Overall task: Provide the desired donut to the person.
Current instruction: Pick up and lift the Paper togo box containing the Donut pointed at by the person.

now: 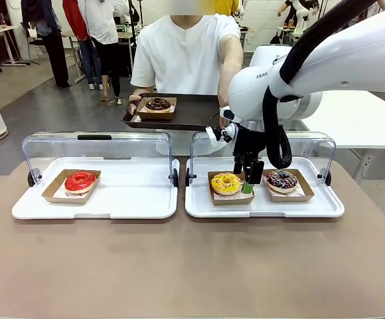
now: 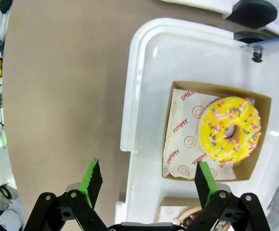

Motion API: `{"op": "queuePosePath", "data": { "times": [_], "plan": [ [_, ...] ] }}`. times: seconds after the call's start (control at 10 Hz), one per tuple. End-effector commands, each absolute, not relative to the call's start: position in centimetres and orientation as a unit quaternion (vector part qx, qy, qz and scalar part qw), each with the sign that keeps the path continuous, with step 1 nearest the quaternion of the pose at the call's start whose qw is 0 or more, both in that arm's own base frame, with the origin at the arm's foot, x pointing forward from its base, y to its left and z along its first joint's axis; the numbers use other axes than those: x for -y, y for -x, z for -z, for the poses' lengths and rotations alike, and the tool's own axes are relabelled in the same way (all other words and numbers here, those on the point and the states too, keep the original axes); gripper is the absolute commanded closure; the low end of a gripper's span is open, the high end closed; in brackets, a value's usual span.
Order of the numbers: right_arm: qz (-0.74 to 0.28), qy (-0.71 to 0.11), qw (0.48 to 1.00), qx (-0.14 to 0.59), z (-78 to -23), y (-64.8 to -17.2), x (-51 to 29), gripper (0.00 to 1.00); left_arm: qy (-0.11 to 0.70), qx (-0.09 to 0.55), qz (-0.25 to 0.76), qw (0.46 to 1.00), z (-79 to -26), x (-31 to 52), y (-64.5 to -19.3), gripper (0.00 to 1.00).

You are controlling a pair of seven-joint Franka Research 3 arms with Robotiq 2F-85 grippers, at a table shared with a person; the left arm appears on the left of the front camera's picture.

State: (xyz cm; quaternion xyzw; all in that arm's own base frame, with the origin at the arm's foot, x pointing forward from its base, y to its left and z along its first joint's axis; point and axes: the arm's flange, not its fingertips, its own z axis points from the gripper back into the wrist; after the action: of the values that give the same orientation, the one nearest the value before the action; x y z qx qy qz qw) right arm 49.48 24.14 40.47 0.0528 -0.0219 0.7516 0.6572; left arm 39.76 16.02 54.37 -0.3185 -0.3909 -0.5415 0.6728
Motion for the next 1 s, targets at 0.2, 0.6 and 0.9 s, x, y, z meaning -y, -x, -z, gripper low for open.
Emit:
{"op": "queuePosePath", "data": {
  "times": [0.2,0.6,0.9],
  "plan": [
    [-0.757,-0.055,0.65,0.025,-40.6,-49.6,-24.0,0.0,0.316,0.386,0.544,0.675,-54.4,-16.2,-39.6,0.0],
    [-0.724,-0.001,0.689,0.03,-38.7,-49.4,-24.1,0.0,0.316,0.386,0.544,0.675,-54.4,-16.2,-39.6,0.0],
    [-0.7,0.052,0.711,0.027,-36.9,-49.1,-24.0,0.0,0.316,0.386,0.544,0.675,-54.4,-16.2,-39.6,0.0]
  ]
}}
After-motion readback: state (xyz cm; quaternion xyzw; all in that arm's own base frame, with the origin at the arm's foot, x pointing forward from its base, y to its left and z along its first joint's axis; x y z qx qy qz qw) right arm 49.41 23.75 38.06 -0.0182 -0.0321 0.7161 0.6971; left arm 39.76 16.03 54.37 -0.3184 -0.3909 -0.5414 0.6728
